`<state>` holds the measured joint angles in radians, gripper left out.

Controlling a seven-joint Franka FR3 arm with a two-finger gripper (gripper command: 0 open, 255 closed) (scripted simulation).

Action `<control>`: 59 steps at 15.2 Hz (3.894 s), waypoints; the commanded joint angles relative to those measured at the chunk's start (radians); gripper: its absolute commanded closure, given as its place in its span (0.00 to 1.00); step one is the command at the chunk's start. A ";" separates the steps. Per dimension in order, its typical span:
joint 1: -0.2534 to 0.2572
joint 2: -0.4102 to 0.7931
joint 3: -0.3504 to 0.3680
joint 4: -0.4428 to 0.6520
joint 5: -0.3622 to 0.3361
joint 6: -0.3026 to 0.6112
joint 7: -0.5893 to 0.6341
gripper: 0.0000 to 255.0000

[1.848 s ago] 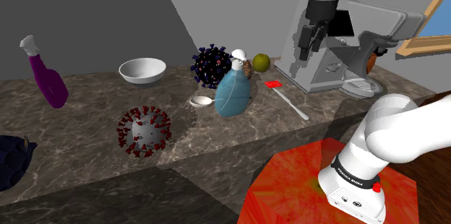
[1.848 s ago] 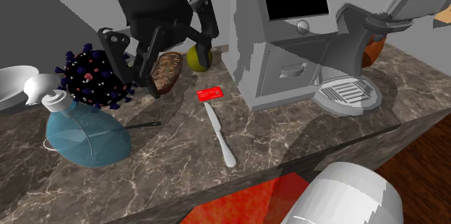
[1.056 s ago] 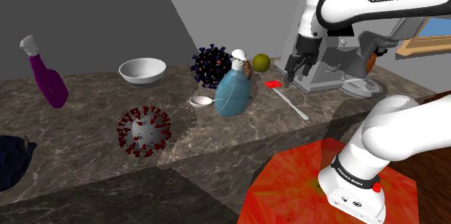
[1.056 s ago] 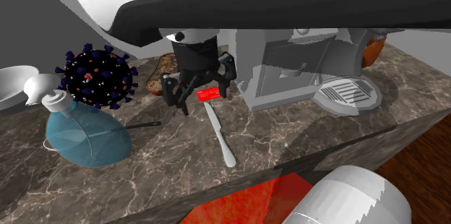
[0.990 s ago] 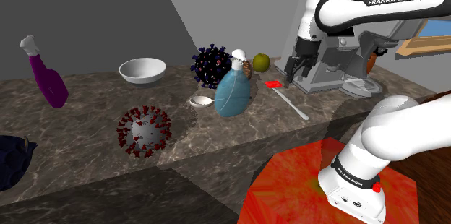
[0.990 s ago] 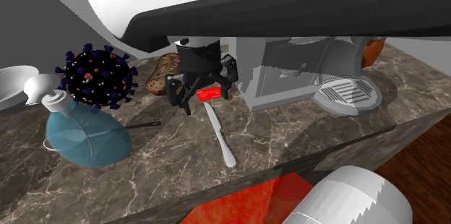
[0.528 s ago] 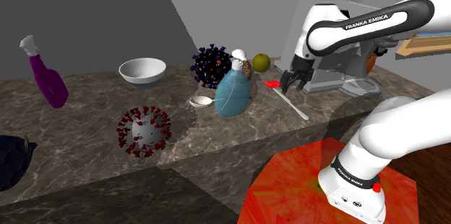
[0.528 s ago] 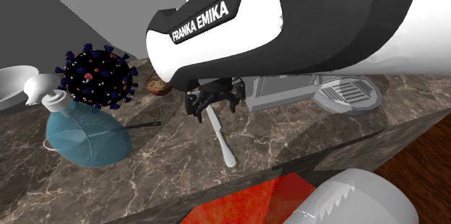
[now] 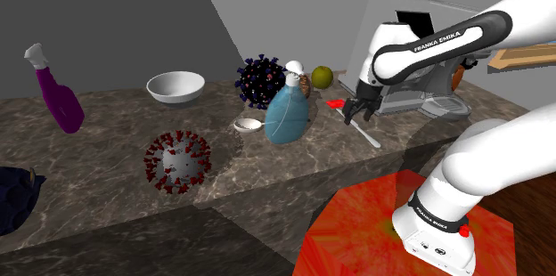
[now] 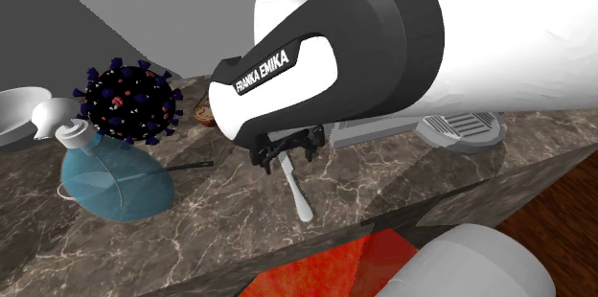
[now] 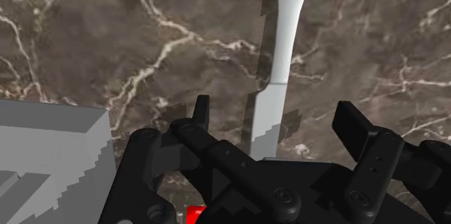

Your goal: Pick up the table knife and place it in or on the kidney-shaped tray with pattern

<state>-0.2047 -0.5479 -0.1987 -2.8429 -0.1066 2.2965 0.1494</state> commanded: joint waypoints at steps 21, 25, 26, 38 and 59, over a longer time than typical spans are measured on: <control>-0.001 -0.038 0.007 0.025 0.002 -0.062 0.003 1.00; -0.001 -0.075 0.014 0.058 0.005 -0.132 0.004 1.00; -0.001 -0.083 0.015 0.067 0.006 -0.149 0.005 1.00; 0.002 -0.152 0.033 0.190 0.017 -0.340 0.008 1.00; 0.080 0.626 0.035 0.982 0.146 -0.360 0.002 1.00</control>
<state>-0.1228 0.0323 -0.1620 -1.9194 0.0309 1.9492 0.1573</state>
